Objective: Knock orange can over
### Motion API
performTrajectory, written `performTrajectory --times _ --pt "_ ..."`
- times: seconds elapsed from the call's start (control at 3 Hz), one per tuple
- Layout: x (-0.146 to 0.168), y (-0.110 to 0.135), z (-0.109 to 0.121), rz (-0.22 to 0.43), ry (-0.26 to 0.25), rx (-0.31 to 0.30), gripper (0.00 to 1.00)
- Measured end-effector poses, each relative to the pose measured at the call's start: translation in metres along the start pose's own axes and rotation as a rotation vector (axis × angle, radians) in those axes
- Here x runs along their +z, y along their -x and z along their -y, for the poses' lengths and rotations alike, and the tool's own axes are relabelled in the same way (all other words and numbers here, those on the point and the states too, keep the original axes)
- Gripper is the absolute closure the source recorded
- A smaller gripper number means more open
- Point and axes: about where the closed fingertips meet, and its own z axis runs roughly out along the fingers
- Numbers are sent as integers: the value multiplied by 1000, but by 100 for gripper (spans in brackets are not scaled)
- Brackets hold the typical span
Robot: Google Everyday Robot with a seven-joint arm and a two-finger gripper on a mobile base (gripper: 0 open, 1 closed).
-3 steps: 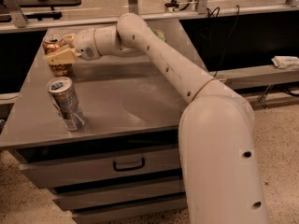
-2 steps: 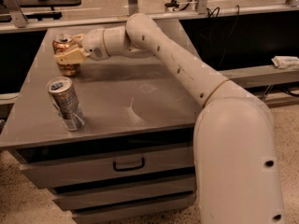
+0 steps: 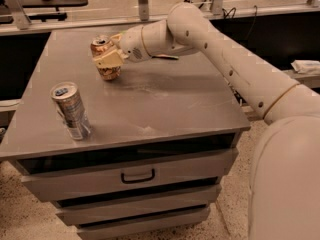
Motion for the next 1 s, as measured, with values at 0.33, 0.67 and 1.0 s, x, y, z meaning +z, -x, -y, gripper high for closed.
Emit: performTrajectory --times 0.33,0.67,1.0 --pt "-36 -14 0 -147 27 -49 100" --pt "-69 -27 5 -290 57 -91 100" --pt "-89 -39 5 -400 100 -122 100"
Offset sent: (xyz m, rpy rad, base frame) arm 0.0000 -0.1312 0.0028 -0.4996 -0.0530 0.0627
